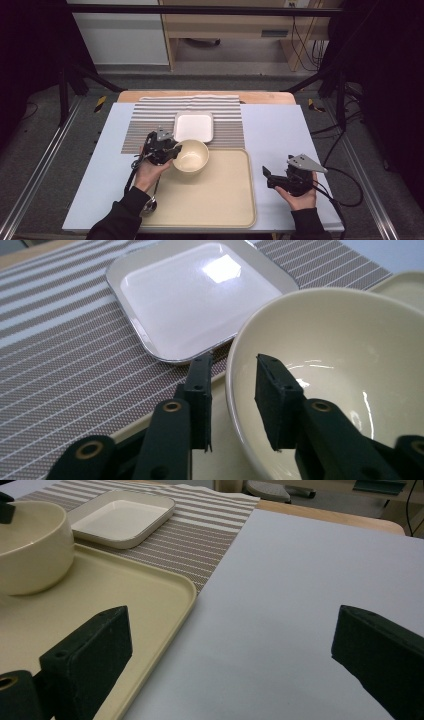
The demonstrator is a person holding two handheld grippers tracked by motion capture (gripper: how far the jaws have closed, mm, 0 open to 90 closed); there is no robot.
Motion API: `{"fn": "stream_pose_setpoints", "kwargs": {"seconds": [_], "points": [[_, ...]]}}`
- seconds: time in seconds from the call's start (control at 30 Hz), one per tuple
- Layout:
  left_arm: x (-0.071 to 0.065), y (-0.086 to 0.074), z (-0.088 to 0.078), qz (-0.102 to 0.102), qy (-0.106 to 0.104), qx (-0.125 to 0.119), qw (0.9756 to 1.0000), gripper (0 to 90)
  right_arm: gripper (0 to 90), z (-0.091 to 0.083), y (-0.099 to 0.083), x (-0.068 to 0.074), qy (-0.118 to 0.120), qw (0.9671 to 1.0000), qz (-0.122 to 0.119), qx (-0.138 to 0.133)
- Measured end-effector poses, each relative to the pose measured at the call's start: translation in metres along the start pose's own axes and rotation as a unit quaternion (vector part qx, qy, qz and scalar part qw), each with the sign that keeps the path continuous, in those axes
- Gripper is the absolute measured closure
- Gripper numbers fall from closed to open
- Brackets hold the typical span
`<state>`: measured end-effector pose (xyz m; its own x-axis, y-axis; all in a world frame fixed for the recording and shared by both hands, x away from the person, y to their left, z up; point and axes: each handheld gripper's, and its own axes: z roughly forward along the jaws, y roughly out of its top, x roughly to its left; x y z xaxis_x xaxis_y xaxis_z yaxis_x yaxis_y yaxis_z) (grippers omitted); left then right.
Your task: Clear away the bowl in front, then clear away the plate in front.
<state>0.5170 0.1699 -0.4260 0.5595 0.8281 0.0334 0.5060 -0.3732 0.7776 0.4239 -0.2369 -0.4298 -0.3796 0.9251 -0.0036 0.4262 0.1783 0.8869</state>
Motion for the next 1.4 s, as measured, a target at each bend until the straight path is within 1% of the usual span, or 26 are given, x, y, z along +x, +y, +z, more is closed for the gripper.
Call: {"fn": "stream_pose_setpoints", "kwargs": {"seconds": [0.1, 0.13, 0.17, 0.2, 0.3, 0.37, 0.43, 0.6, 0.63, 0.73, 0.83, 0.93, 1.1, 1.2, 1.27, 1.37, 1.4], "points": [[0.004, 0.003, -0.01, -0.003, -0.002, -0.019, 0.9998, 60.4, 3.1, -0.001, 0.0, 0.0, 0.001, 1.0, 0.004, 0.0], [0.005, 0.004, -0.014, -0.003, -0.002, -0.023, 0.9997, 56.3, 3.1, -0.001, 0.001, 0.0, 0.0, 1.0, 0.003, -0.002], [0.006, 0.006, -0.017, -0.003, -0.002, -0.028, 0.9996, 56.3, 3.1, -0.001, 0.001, 0.0, 0.0, 1.0, 0.003, -0.002], [0.007, 0.007, -0.02, -0.005, -0.001, -0.037, 0.9993, 54.3, 3.1, -0.001, 0.001, -0.001, -0.001, 1.0, 0.004, -0.003], [0.01, 0.011, -0.028, -0.004, 0.002, -0.053, 0.9986, 47.9, 3.1, -0.001, 0.001, -0.001, -0.002, 1.0, 0.003, -0.003], [0.013, 0.013, -0.031, -0.005, 0.005, -0.062, 0.9981, 44.3, 3.1, -0.001, 0.001, -0.001, -0.001, 1.0, 0.003, -0.003], [0.016, 0.014, -0.033, -0.01, 0.003, -0.065, 0.9978, 40.5, 3.1, -0.001, 0.001, -0.001, -0.001, 1.0, 0.005, -0.003], [0.023, 0.016, -0.034, -0.016, 0.016, -0.081, 0.9965, 34.2, 3.1, -0.001, 0.001, -0.001, -0.002, 1.0, 0.005, -0.002], [0.025, 0.016, -0.034, -0.016, 0.018, -0.08, 0.9965, 33.3, 3.1, -0.001, 0.001, -0.002, -0.003, 1.0, 0.003, -0.002], [0.031, 0.018, -0.032, -0.019, 0.023, -0.084, 0.996, 31.7, 3.0, 0.0, 0.001, -0.001, -0.002, 1.0, 0.005, -0.001], [0.037, 0.019, -0.032, -0.028, 0.025, -0.086, 0.9956, 30.5, 3.1, -0.001, 0.001, -0.002, -0.002, 1.0, 0.006, -0.002], [0.039, 0.019, -0.03, -0.033, 0.029, -0.088, 0.9951, 30.0, 3.1, -0.001, 0.002, -0.002, -0.003, 1.0, 0.008, -0.003], [0.043, 0.025, -0.024, -0.031, 0.028, -0.086, 0.9955, 29.0, 3.0, -0.002, 0.002, -0.002, -0.003, 0.9999, 0.011, -0.003], [0.045, 0.032, -0.021, -0.022, 0.034, -0.084, 0.9957, 28.9, 3.0, -0.002, 0.002, -0.003, -0.004, 0.9999, 0.009, -0.005], [0.047, 0.038, -0.02, -0.02, 0.037, -0.082, 0.9957, 28.8, 3.0, -0.002, 0.002, -0.002, -0.003, 0.9999, 0.009, -0.004], [0.05, 0.045, -0.016, -0.02, 0.039, -0.087, 0.9953, 28.6, 3.0, -0.002, 0.002, -0.003, -0.003, 1.0, 0.008, -0.004], [0.052, 0.048, -0.015, -0.016, 0.04, -0.084, 0.9956, 28.4, 3.0, -0.002, 0.002, -0.003, -0.003, 1.0, 0.007, -0.003]]}}
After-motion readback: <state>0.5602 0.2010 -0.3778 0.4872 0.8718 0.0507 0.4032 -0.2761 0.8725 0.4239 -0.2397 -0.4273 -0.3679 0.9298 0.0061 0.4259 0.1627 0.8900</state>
